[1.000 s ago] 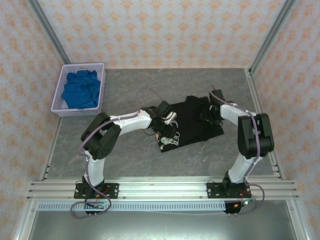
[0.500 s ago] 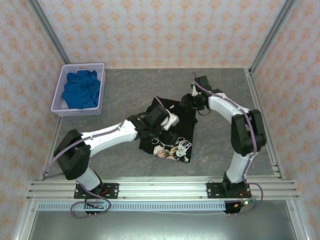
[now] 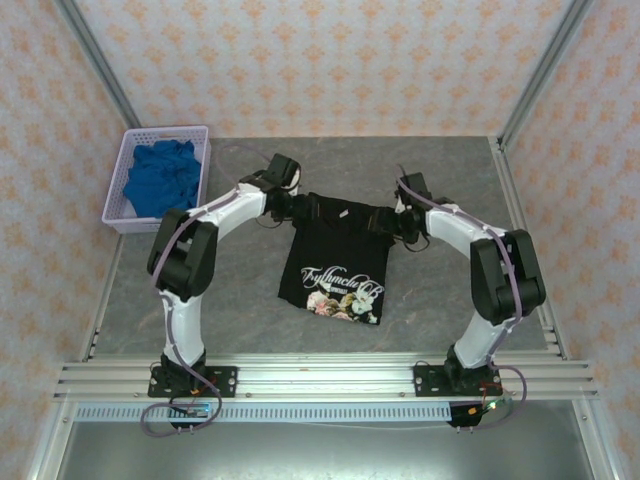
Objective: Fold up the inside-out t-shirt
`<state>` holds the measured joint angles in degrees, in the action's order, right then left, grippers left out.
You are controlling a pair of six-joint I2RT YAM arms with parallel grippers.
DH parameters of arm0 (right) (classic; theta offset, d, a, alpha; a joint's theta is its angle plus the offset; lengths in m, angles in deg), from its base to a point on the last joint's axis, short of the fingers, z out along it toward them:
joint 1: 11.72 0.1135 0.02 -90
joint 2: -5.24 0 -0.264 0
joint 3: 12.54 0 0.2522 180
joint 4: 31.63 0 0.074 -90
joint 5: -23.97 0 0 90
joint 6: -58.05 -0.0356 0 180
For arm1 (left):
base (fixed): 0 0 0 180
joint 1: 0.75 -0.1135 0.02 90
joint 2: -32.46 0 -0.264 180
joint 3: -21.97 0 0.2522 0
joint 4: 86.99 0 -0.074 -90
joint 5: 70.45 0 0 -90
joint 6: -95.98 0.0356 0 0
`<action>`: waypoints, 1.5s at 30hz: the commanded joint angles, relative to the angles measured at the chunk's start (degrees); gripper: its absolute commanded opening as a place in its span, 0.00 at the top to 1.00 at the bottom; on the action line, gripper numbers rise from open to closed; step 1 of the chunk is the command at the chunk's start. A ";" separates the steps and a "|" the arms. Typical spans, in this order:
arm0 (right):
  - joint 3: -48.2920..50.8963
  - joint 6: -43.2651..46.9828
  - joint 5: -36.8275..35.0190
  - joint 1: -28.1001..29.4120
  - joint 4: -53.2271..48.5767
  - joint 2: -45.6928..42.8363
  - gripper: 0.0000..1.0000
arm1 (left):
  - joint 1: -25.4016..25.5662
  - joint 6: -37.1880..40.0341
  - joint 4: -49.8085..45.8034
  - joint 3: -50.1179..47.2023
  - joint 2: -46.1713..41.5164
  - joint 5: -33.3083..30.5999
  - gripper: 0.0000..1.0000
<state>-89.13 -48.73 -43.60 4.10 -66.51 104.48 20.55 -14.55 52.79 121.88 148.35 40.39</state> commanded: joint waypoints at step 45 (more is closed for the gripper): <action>10.53 -18.45 15.35 -5.40 34.88 -4.64 1.00 | -4.81 4.32 -1.46 13.69 1.90 17.45 1.00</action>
<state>-79.09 -66.87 -28.65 -0.63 -34.97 101.47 17.14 -11.49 50.35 134.38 152.57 56.74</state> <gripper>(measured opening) 0.047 0.044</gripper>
